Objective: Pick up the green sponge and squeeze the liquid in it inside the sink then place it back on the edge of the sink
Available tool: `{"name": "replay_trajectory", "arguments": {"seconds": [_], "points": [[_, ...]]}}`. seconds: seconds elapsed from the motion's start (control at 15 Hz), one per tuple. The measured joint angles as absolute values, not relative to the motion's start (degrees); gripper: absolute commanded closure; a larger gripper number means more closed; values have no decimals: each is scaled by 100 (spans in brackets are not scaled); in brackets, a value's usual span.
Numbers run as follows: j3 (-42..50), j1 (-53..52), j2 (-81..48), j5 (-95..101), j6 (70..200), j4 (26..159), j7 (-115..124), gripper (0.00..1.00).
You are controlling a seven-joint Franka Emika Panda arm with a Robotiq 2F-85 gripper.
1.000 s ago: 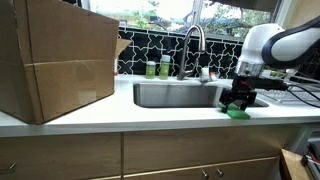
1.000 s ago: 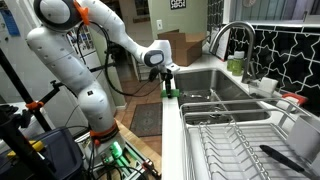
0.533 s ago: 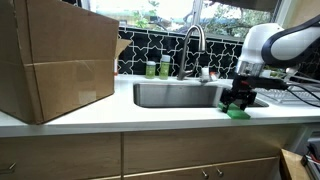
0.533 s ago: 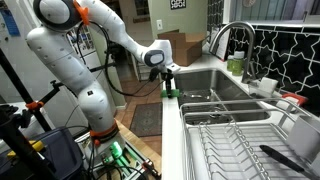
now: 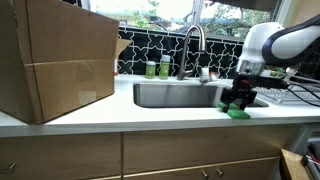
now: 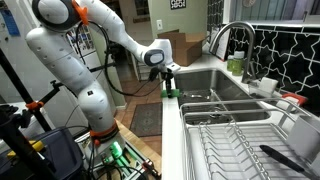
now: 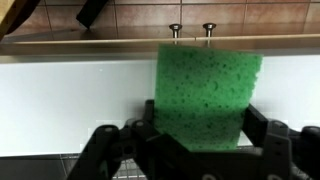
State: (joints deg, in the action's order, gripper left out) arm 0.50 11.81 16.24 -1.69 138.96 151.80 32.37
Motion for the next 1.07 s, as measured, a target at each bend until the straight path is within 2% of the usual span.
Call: {"name": "replay_trajectory", "arguments": {"seconds": [0.53,0.73,0.8,0.93,1.0,1.07], "points": [[100,1181,1640,-209,13806,15163,3233,18],[115,1181,1652,-213,13735,15147,3231,21],[122,1181,1664,-213,13710,15144,3230,26],[142,1182,1702,-213,13672,15144,3229,30],[154,1182,1722,-213,13661,15144,3229,27],[166,1182,1741,-213,13647,15143,3229,30]]}}
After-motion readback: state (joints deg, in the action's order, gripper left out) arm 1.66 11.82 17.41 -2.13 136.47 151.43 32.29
